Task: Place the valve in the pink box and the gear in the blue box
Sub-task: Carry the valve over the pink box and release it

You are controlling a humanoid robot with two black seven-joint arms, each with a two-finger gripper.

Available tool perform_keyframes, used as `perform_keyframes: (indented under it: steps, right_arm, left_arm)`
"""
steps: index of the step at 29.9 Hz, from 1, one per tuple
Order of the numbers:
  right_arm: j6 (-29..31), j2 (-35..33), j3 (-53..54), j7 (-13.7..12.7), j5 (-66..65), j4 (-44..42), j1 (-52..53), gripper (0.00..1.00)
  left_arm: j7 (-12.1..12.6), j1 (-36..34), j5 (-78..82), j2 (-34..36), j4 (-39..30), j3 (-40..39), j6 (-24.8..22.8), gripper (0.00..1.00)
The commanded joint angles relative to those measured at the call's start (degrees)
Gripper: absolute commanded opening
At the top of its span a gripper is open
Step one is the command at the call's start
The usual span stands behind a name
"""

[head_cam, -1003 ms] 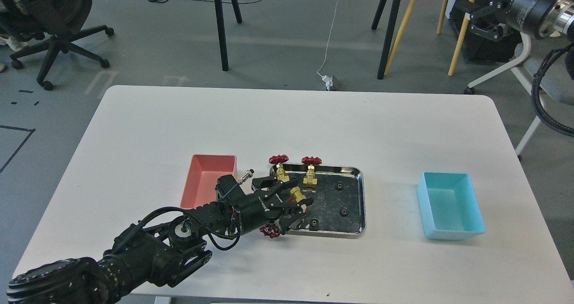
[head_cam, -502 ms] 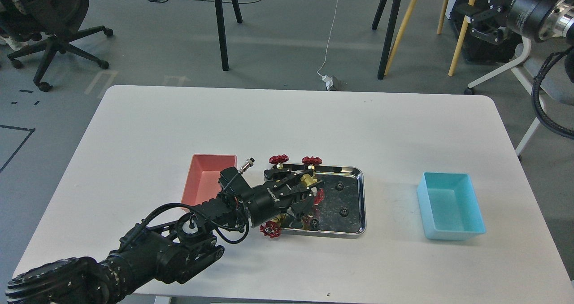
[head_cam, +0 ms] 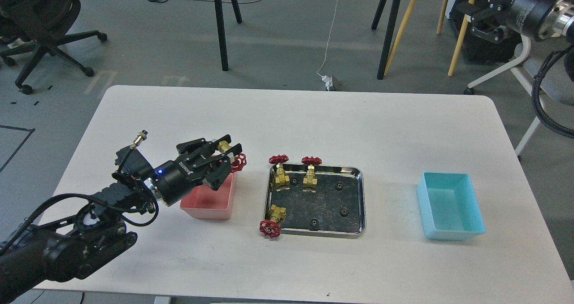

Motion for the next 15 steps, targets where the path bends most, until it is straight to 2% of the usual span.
perform_keyframes:
  steps: [1,7,11,13,15]
  right_arm:
    - [0.0,0.1,0.0,0.0,0.0,0.0,-0.1,1.0]
    - [0.0,0.4,0.0,0.1,0.0,-0.1,0.0,1.0]
    - [-0.1,0.6,0.0,0.1,0.0,-0.1,0.1,1.0]
    - [-0.1,0.6,0.0,0.1,0.0,0.0,0.2,1.0]
    - [-0.2,0.6,0.0,0.1,-0.1,0.0,0.3,1.0]
  left_arm:
    - [0.0,3.0,0.3,3.1,-1.1,-0.4,0.0,0.14]
    - [0.0,4.9,0.6,1.6,0.4,-2.5,0.0,0.14]
    - [0.0,4.8,0.6,-2.1,4.9,-2.9,0.0,0.16]
    - [-0.2,4.8,0.5,-3.2,7.1,-2.9,0.0,0.2]
    - [-0.3,4.8,0.3,-3.5,8.8,-2.9,0.0,0.31]
